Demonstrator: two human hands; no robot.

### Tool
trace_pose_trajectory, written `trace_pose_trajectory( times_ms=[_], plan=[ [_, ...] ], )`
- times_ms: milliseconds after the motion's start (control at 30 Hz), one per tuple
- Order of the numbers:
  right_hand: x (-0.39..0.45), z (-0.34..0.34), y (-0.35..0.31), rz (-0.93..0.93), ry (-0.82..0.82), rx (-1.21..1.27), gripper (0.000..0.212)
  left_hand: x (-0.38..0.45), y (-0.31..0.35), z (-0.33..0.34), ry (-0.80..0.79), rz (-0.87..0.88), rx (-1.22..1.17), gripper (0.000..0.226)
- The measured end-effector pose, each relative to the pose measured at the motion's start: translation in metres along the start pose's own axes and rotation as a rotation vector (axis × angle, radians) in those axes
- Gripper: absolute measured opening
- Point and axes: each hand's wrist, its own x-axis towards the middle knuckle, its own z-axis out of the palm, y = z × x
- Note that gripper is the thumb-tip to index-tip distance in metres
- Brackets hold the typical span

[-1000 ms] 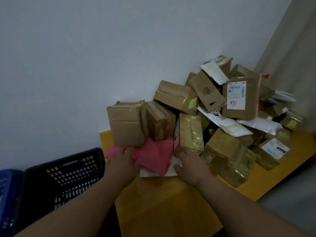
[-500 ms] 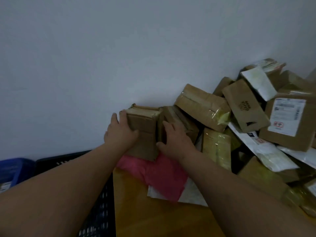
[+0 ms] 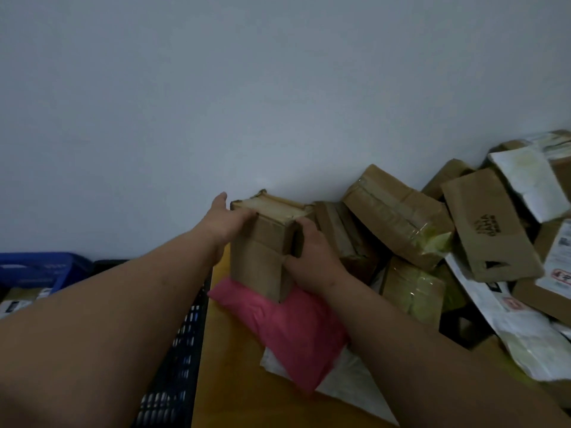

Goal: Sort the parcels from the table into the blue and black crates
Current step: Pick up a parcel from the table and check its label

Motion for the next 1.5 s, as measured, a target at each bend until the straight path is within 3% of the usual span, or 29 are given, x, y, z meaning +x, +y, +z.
trace_pose_trajectory(
  times_ms=[100, 233, 367, 567, 633, 733, 767, 900, 1000, 1133, 1267, 1400, 1500],
  plan=[
    [-0.002, 0.002, 0.003, -0.006, 0.064, 0.018, 0.071, -0.001, -0.003, 0.001, 0.001, -0.051, -0.074, 0.075],
    [-0.015, 0.008, 0.0, 0.031, 0.143, 0.085, 0.061, -0.017, -0.013, 0.004, 0.104, -0.02, -0.002, 0.065],
    [-0.026, 0.007, -0.015, 0.129, 0.207, 0.346, 0.072, -0.035, -0.017, 0.002, 0.129, 0.038, 0.067, 0.03],
    [-0.041, 0.008, -0.037, 0.328, 0.262, 0.814, 0.088, -0.075, -0.016, -0.023, 0.091, 0.127, 0.054, 0.012],
    [-0.049, 0.008, -0.047, 0.354, 0.265, 0.907, 0.077, -0.088, -0.019, -0.032, 0.054, 0.142, 0.037, 0.01],
    [-0.074, 0.006, -0.069, 0.314, 0.298, 0.951, 0.03, -0.104, -0.026, -0.045, -0.007, 0.163, 0.017, 0.013],
    [-0.078, 0.006, -0.07, 0.295, 0.299, 0.963, 0.025, -0.11, -0.028, -0.049, -0.022, 0.174, 0.006, 0.019],
    [-0.1, 0.016, -0.076, 0.278, 0.327, 1.022, 0.041, -0.13, -0.039, -0.063, -0.095, 0.244, -0.127, 0.055],
    [-0.117, 0.025, -0.071, 0.298, 0.383, 1.013, 0.066, -0.147, -0.048, -0.069, -0.138, 0.274, -0.147, 0.035],
    [-0.139, 0.031, -0.056, 0.331, 0.388, 0.904, 0.032, -0.169, -0.06, -0.07, -0.175, 0.158, -0.225, 0.033],
    [-0.162, 0.037, -0.045, 0.327, 0.371, 0.879, 0.036, -0.189, -0.071, -0.062, -0.189, 0.129, -0.138, 0.015],
    [-0.183, 0.041, -0.031, 0.283, 0.373, 0.898, 0.041, -0.213, -0.076, -0.045, -0.14, 0.095, -0.248, 0.035],
    [-0.199, 0.038, -0.017, 0.256, 0.342, 0.873, 0.051, -0.231, -0.081, -0.029, -0.152, 0.124, -0.245, 0.035]
  ],
)
